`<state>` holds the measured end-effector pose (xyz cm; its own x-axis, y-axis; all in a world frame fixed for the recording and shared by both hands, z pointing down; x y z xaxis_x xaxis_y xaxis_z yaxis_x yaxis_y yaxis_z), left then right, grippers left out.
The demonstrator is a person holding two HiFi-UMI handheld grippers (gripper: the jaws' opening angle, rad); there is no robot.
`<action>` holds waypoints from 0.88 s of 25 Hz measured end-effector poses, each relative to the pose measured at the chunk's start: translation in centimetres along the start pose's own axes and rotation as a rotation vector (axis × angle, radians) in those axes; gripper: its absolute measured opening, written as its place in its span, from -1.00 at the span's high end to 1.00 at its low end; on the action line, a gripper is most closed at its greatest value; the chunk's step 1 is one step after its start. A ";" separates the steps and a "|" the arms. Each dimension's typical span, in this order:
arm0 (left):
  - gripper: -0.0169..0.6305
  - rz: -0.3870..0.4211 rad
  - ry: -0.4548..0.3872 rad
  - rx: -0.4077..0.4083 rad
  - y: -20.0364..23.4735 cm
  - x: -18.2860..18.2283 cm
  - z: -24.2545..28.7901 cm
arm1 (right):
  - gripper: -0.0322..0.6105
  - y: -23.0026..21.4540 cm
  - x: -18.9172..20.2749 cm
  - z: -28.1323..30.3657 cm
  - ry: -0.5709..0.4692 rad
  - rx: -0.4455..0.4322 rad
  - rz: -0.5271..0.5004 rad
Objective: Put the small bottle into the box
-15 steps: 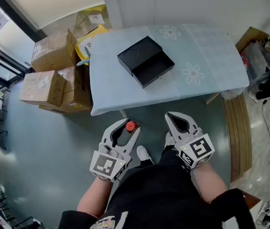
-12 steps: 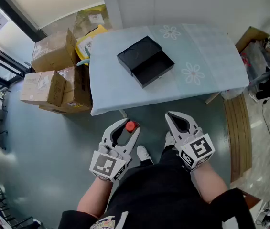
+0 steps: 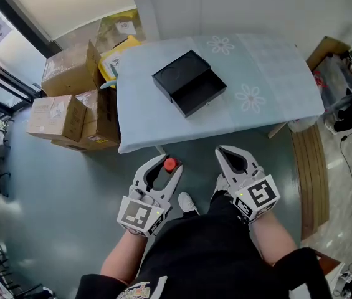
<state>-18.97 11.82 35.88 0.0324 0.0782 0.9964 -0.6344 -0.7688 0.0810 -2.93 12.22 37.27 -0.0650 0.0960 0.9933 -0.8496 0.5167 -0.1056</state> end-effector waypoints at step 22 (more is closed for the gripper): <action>0.47 0.013 0.006 -0.111 0.9 -1.1 9.2 | 0.87 -9.7 -2.6 4.3 0.003 -0.124 -0.012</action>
<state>-12.49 5.25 35.08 0.0195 0.0727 0.9972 -0.7163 -0.6948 0.0647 3.21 3.27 35.92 -0.0534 0.0922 0.9943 -0.7788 0.6193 -0.0992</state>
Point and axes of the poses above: the fingertips, and each gripper's own axes: z forward along the fingers, y to its left, x out of its underside, the point moved 4 cm from there along -z, backward along the fingers, and after that the axes turned 8 degrees about -y, right-handed, at the moved point
